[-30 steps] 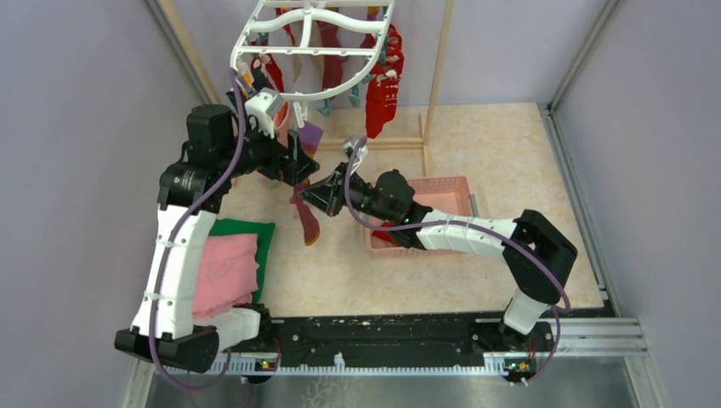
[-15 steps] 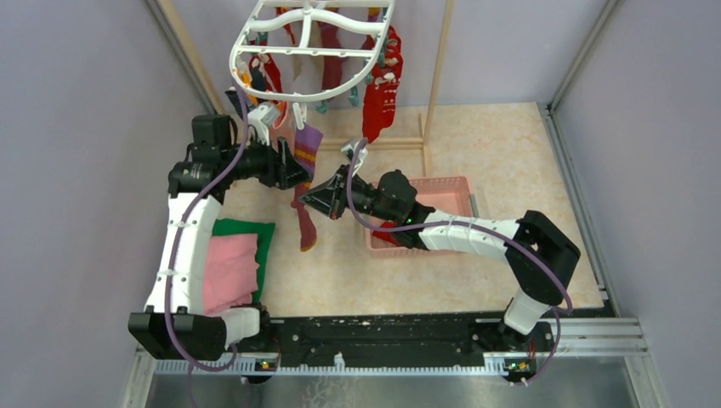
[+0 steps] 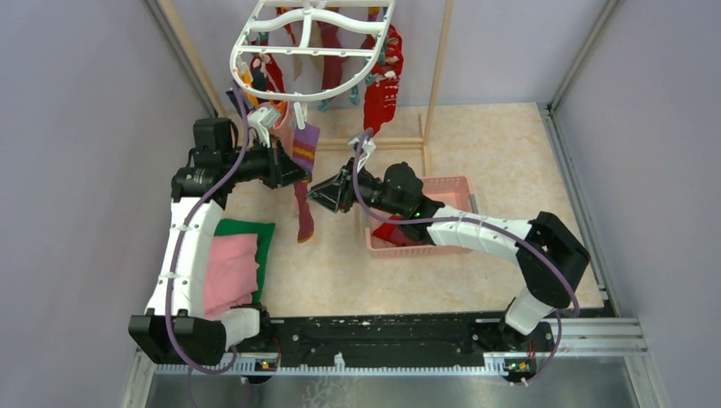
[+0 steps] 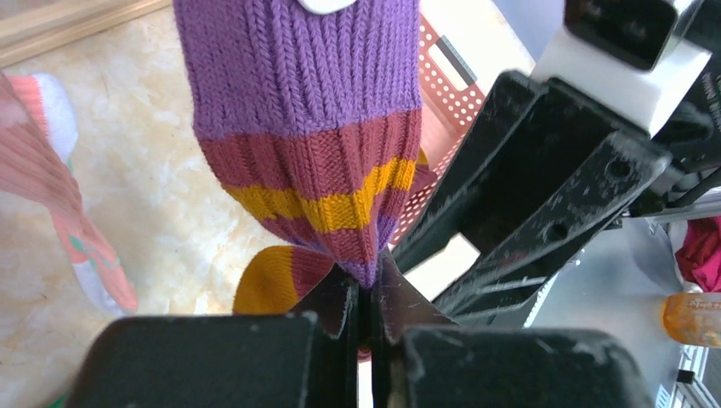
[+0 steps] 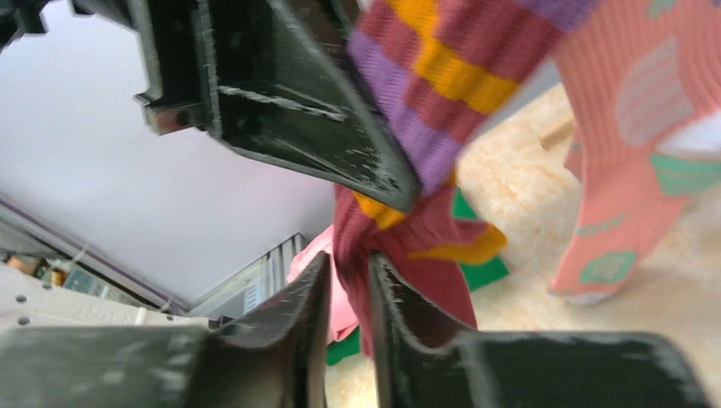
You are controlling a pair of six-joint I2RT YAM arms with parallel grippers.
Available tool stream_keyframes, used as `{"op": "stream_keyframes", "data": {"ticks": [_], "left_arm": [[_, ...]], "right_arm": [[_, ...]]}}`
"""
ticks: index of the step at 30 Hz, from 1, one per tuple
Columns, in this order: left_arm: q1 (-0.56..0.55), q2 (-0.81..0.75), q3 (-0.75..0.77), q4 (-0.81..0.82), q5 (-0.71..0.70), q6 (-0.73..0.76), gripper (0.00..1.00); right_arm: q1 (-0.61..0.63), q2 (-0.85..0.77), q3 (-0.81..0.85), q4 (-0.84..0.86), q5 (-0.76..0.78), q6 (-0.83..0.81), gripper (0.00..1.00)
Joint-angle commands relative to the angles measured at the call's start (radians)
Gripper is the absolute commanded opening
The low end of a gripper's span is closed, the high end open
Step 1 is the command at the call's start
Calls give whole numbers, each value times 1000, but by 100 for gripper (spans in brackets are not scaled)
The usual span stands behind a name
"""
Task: Remove the socks clipped to the hanger
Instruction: Remove the sock from the hanger.
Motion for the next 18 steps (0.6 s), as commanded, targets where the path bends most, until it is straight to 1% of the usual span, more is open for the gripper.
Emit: {"op": "stream_keyframes", "data": {"ticks": [1, 5, 6, 8, 9, 12, 15, 18], "left_arm": [[2, -50, -27, 107, -1, -46, 0], [2, -62, -45, 135, 4, -67, 0], [2, -61, -45, 136, 4, -68, 0], [2, -58, -45, 132, 8, -74, 0], [2, -57, -43, 131, 11, -76, 0], [2, -60, -36, 121, 14, -80, 0], [1, -66, -30, 114, 16, -85, 0], [1, -74, -25, 108, 12, -85, 0]], "right_arm": [[-38, -148, 58, -125, 105, -79, 34], [-39, -183, 156, -217, 212, -107, 46], [-40, -178, 190, -228, 220, -103, 51], [-40, -148, 277, -263, 223, -87, 70], [-40, -124, 330, -286, 220, -81, 73], [-45, -41, 464, -353, 226, -56, 74], [-61, 33, 576, -430, 227, 5, 72], [-66, 69, 628, -454, 219, 59, 72]]}}
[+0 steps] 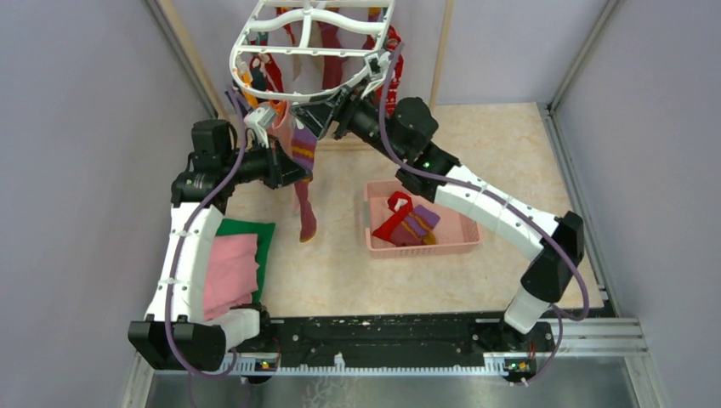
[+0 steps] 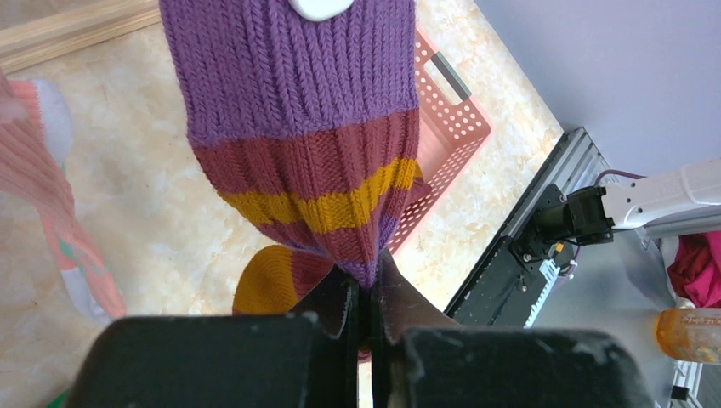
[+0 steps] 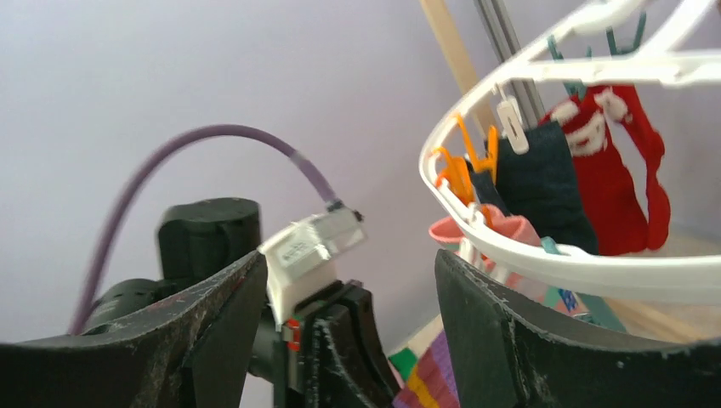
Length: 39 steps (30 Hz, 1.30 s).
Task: Remove the socks clipped to the hanger
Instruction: Remove the sock from the hanger.
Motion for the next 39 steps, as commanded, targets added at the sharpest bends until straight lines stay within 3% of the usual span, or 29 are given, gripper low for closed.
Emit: {"op": "stream_keyframes", "data": {"ticks": [1, 12, 20, 33, 39], "left_arm": [[2, -38, 18, 28, 15, -12, 0], [1, -47, 26, 21, 4, -3, 0], [2, -54, 28, 20, 3, -2, 0], [2, -64, 12, 23, 0, 2, 0], [1, -63, 5, 23, -6, 6, 0]], "right_arm": [[-14, 72, 69, -105, 7, 89, 71], [-14, 151, 151, -175, 28, 92, 71], [-16, 207, 193, -136, 50, 90, 69], [-27, 229, 140, 112, 56, 112, 44], [-32, 231, 115, 169, 54, 135, 28]]}}
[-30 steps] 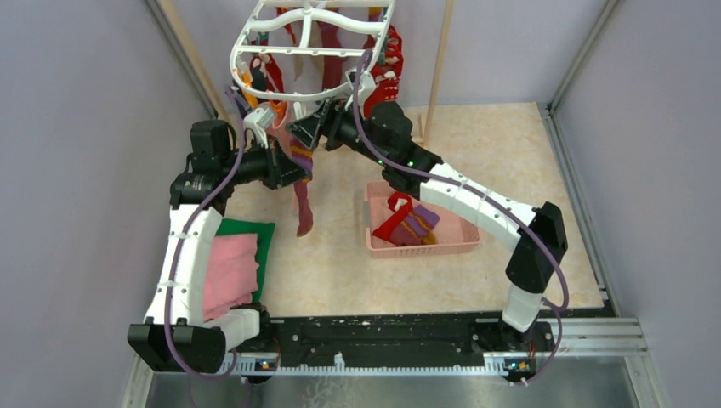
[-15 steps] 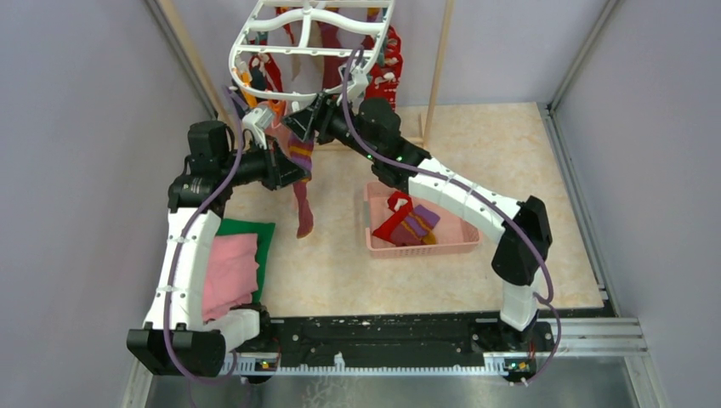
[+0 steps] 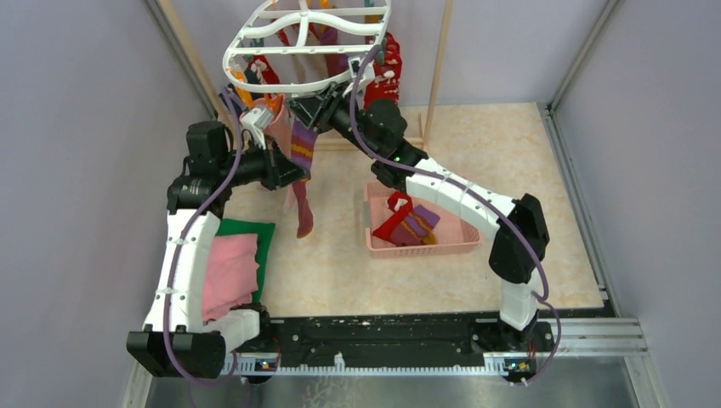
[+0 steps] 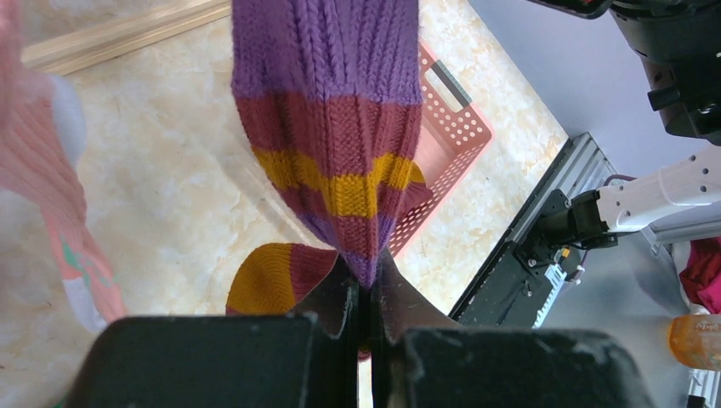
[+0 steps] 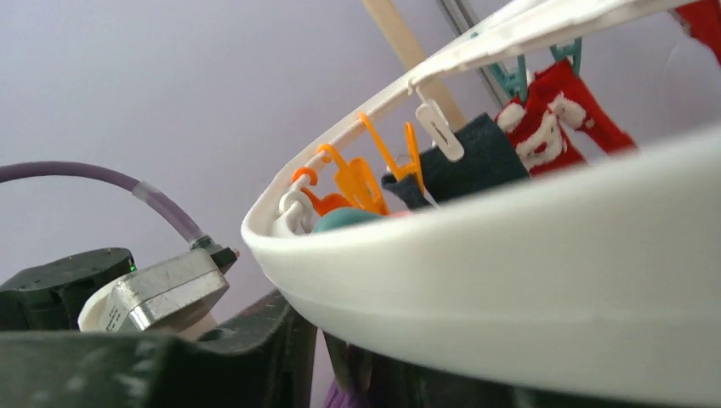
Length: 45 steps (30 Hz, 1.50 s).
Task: Remove the socks clipped to the hanger
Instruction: Remove the sock from the hanger, then place the sock in the bin.
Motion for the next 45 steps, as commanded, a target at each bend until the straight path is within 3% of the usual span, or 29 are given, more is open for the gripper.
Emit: {"op": "stream_keyframes", "data": {"ticks": [1, 6, 12, 16, 18, 19, 20, 28, 35, 43, 45], "left_arm": [[1, -25, 2, 23, 4, 10, 0], [2, -26, -14, 40, 2, 2, 0], [-28, -10, -40, 92, 41, -14, 0], [-145, 21, -37, 112, 4, -9, 0], [-193, 37, -33, 125, -6, -6, 0], [-209, 46, -33, 136, -4, -5, 0], [-222, 56, -28, 141, -3, -2, 0], [-302, 113, 17, 120, -32, 41, 0], [-341, 130, 49, 110, -27, 59, 0], [-394, 133, 71, 50, -1, 122, 0], [-396, 133, 64, 50, -8, 125, 1]], "right_arm": [[-12, -3, -14, 98, 1, 35, 24], [-17, -18, -43, 109, -3, 54, 2], [-33, -80, -109, 115, -19, 62, 1], [-60, -149, -172, 75, -35, 30, 30], [-78, -193, -211, 53, -58, 15, 67], [-84, -214, -231, 40, -74, -2, 93], [-88, -238, -253, 26, -86, -24, 98], [-92, -476, -589, -46, -162, -89, 99], [-84, -609, -830, 22, -185, 21, 98], [-82, -558, -844, 180, -234, 123, 73], [-82, -550, -853, 241, -256, 148, 61]]}}
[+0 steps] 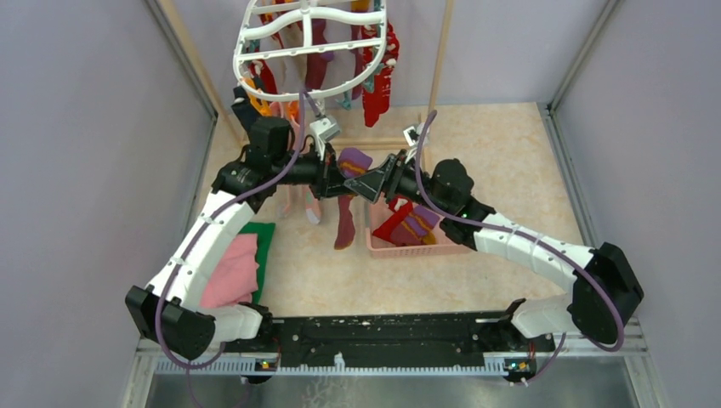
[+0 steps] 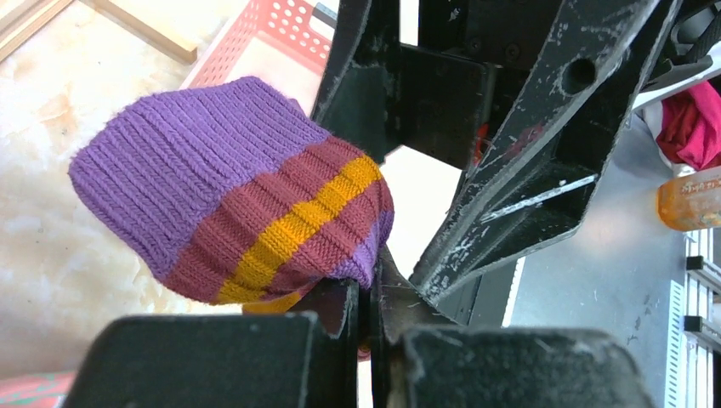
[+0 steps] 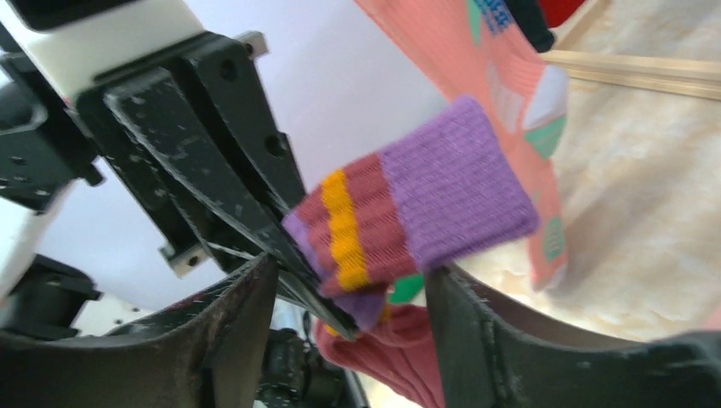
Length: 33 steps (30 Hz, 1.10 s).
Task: Remove the socks clipped to the hanger
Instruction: Place the sock in the bin.
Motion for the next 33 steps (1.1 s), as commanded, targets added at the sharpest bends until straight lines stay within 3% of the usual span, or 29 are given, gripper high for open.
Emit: {"op": "stream_keyframes", "data": {"ticks": [1, 3, 6, 9, 11, 12, 13, 15, 16, 22, 26, 29, 33], "left_arm": [[-21, 1, 27, -15, 29, 45, 3], [-20, 2, 28, -20, 41, 48, 9], [-21, 7, 33, -49, 59, 82, 10], [-21, 5, 21, -72, 68, 108, 10], [-21, 0, 14, -79, 76, 113, 16], [-21, -1, 14, -82, 81, 114, 23], [-21, -2, 16, -90, 86, 114, 37], [-21, 0, 35, -112, 72, 106, 84], [-21, 4, 55, -131, 54, 104, 97], [-5, 37, 229, -323, -96, 179, 99], [66, 36, 314, -402, -69, 258, 99], [157, 56, 384, -470, 0, 297, 99], [292, 92, 449, -536, 38, 334, 99]], "right_arm": [[4, 25, 8, 208, -49, 83, 53], [-3, 27, -6, 247, -65, 109, 36], [-20, 19, -22, 263, -71, 135, 17], [-34, 1, -36, 263, -63, 145, 5], [-37, -10, -37, 250, -53, 147, 0], [-41, -15, -37, 242, -51, 145, 0], [-44, -20, -38, 231, -47, 144, 0], [-57, -41, -40, 187, -33, 129, 0], [-66, -61, -40, 144, -21, 114, 0], [-123, -286, -40, -275, 138, -161, 0], [-133, -438, -47, -541, 287, -304, 0], [-140, -505, -73, -644, 360, -337, 0], [-146, -505, -154, -657, 365, -319, 0]]}}
